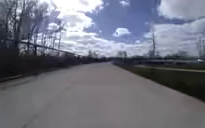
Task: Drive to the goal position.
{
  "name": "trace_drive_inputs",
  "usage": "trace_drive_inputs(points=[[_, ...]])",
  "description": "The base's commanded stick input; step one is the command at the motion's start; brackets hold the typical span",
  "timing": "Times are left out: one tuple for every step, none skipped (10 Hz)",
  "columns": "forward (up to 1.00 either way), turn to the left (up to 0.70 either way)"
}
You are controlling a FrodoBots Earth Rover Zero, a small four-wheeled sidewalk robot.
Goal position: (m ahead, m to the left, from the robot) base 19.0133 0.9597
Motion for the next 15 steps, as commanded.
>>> trace_drive_inputs(points=[[1.00, -0.11], [1.00, 0.00], [1.00, 0.00], [1.00, 0.00], [1.00, 0.00], [1.00, -0.01], [1.00, -0.18], [1.00, 0.00], [1.00, 0.00], [1.00, 0.00], [1.00, 0.00], [1.00, 0.00], [1.00, 0.00], [1.00, 0.00], [1.00, 0.00]])
